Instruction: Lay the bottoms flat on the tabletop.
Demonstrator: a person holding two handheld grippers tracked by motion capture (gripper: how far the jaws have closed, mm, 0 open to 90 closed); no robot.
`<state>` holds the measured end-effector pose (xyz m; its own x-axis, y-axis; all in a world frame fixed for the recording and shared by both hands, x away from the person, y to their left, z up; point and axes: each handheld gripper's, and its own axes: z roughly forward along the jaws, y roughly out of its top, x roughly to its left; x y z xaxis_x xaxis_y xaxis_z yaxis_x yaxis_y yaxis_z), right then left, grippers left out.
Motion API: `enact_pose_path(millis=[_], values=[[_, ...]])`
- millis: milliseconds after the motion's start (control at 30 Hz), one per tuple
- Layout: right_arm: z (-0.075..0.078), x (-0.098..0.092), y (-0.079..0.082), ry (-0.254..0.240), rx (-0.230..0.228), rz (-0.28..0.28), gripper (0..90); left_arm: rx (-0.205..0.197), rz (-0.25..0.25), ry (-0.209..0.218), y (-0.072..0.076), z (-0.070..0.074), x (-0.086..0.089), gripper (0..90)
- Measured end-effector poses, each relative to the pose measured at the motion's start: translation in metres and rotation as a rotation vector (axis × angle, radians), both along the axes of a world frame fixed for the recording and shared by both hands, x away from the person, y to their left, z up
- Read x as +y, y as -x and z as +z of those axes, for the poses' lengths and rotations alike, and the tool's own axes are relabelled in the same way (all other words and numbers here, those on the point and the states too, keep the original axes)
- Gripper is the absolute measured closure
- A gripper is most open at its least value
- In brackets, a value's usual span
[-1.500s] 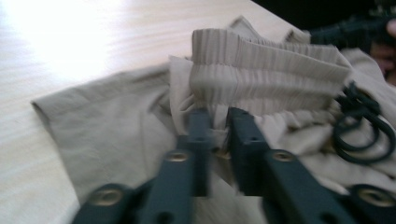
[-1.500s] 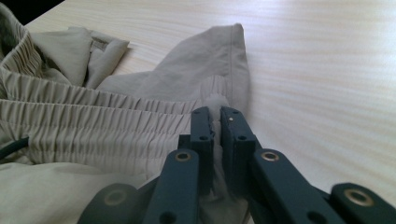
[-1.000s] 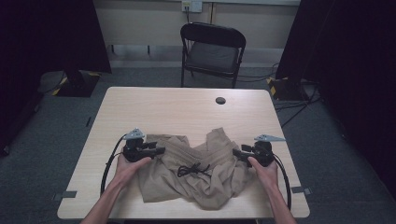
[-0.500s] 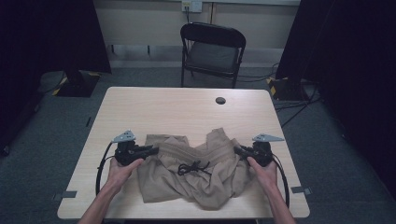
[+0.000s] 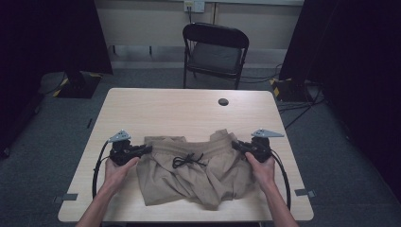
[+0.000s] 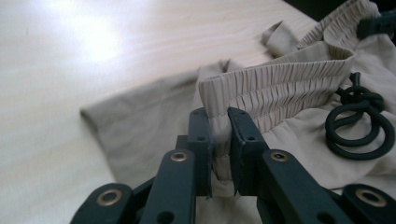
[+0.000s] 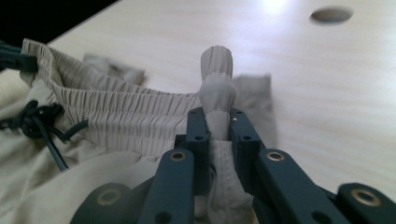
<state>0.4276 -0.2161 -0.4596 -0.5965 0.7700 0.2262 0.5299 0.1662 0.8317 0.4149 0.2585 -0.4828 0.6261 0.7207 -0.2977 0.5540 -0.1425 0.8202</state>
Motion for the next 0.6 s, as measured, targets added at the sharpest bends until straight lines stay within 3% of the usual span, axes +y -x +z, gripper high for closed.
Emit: enact_pose_path(millis=[233, 333, 367, 500, 600], values=[[-0.022, 0.007, 0.003, 0.048, 0.051, 0.006, 82.3, 0.044, -0.01, -0.038, 0.004, -0.015, 0.0, 80.4], [-0.026, 0.003, 0.009, 0.045, 0.058, 0.004, 82.5, 0.056, -0.022, -0.026, 0.011, -0.018, 0.0, 80.4], [-0.028, 0.001, 0.013, 0.066, 0.065, 0.005, 82.6, 0.063, -0.03, -0.023, 0.014, -0.019, 0.0, 80.3], [-0.03, -0.002, 0.019, 0.072, 0.069, 0.014, 82.6, 0.061, -0.048, -0.055, 0.019, -0.016, -0.004, 80.3], [-0.028, -0.007, 0.028, 0.08, 0.069, 0.021, 82.8, 0.064, -0.068, -0.033, 0.026, -0.017, -0.005, 80.3]])
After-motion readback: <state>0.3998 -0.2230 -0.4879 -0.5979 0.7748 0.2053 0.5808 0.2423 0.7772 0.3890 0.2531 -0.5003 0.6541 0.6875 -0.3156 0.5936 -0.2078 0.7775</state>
